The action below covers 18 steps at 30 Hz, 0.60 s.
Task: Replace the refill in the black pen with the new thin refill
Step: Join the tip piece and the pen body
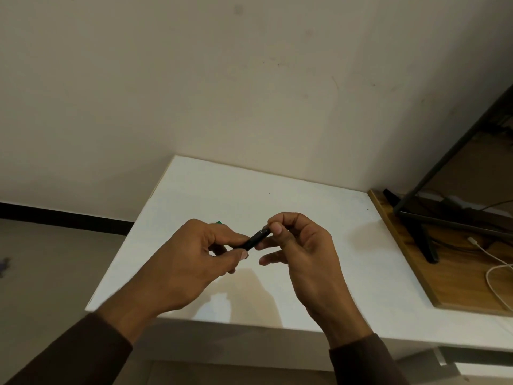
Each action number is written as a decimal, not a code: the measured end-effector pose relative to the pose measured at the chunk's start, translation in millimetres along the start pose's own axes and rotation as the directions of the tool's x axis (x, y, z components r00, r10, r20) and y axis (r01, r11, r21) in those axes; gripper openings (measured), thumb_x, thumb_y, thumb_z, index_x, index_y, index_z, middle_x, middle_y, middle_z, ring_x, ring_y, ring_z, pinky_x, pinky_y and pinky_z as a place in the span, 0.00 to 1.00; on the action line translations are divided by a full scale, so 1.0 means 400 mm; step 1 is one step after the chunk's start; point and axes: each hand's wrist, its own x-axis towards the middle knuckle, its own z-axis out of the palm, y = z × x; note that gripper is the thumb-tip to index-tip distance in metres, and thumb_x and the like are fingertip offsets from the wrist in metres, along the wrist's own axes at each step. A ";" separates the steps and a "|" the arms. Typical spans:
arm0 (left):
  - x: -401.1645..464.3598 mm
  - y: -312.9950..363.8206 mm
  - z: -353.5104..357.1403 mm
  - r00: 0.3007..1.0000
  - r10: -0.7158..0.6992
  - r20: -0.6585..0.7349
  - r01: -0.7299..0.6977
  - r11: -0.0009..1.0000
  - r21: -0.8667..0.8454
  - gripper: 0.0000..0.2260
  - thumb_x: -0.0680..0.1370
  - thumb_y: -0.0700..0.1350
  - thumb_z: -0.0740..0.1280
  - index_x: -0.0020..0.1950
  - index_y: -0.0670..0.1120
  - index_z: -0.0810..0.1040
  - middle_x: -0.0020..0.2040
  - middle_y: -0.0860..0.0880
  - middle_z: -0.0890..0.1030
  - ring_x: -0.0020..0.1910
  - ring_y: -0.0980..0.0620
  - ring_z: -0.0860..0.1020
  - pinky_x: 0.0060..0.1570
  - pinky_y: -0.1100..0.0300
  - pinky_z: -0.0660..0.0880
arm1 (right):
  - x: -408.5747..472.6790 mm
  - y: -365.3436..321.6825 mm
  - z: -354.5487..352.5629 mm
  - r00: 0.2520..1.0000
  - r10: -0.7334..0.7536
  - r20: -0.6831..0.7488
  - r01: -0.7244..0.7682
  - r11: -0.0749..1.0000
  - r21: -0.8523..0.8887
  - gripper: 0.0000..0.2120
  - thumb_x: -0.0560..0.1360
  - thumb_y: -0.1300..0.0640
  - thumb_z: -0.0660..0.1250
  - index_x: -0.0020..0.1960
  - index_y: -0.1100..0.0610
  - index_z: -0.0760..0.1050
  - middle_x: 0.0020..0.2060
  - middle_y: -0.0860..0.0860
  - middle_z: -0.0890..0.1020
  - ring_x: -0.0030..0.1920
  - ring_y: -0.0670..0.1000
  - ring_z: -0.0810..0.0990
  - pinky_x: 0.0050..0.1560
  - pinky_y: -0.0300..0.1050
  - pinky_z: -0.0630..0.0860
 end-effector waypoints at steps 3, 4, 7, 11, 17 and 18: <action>0.000 0.000 0.000 1.000 0.000 -0.001 0.000 1.000 -0.021 0.10 0.79 0.46 0.72 0.54 0.61 0.87 0.43 0.55 0.85 0.42 0.54 0.86 0.51 0.48 0.84 | 0.000 0.001 -0.001 1.000 0.006 0.003 -0.006 1.000 0.008 0.07 0.83 0.62 0.65 0.50 0.59 0.81 0.42 0.55 0.86 0.42 0.53 0.87 0.38 0.47 0.84; 0.002 0.002 0.002 1.000 0.000 -0.004 -0.001 1.000 -0.032 0.10 0.79 0.46 0.72 0.54 0.61 0.88 0.42 0.55 0.85 0.42 0.54 0.86 0.50 0.48 0.84 | 0.001 0.001 -0.002 1.000 0.008 0.005 -0.008 1.000 0.011 0.07 0.83 0.62 0.65 0.50 0.59 0.81 0.42 0.55 0.86 0.43 0.53 0.87 0.38 0.47 0.84; 0.003 0.003 0.004 1.000 0.005 -0.005 -0.005 1.000 -0.029 0.10 0.79 0.46 0.72 0.55 0.61 0.87 0.42 0.55 0.85 0.42 0.54 0.86 0.50 0.49 0.84 | 0.002 -0.001 -0.009 0.999 0.029 0.032 -0.031 0.999 0.042 0.07 0.82 0.61 0.66 0.50 0.59 0.82 0.43 0.55 0.87 0.44 0.54 0.87 0.38 0.47 0.83; 0.001 0.000 0.001 1.000 0.004 0.003 -0.004 1.000 0.015 0.09 0.79 0.47 0.71 0.55 0.59 0.88 0.42 0.58 0.86 0.43 0.57 0.85 0.52 0.50 0.83 | 0.007 -0.008 -0.032 0.987 0.123 0.107 -0.140 0.976 0.167 0.05 0.78 0.61 0.71 0.48 0.61 0.85 0.43 0.56 0.87 0.43 0.55 0.86 0.36 0.48 0.82; 0.002 0.001 0.003 0.999 0.011 0.039 -0.012 1.000 0.005 0.09 0.79 0.47 0.71 0.55 0.59 0.88 0.42 0.59 0.86 0.44 0.57 0.86 0.53 0.52 0.82 | 0.005 -0.009 -0.049 0.896 0.335 0.291 -0.435 0.792 0.429 0.10 0.70 0.60 0.76 0.50 0.61 0.85 0.46 0.56 0.86 0.43 0.54 0.85 0.35 0.47 0.81; 0.002 0.001 0.005 0.999 0.016 0.044 -0.016 1.000 0.002 0.09 0.79 0.47 0.71 0.54 0.60 0.88 0.42 0.59 0.86 0.44 0.56 0.86 0.53 0.53 0.82 | 0.004 -0.007 -0.051 0.879 0.357 0.316 -0.471 0.752 0.461 0.10 0.70 0.60 0.76 0.50 0.62 0.85 0.45 0.56 0.86 0.43 0.54 0.86 0.36 0.47 0.81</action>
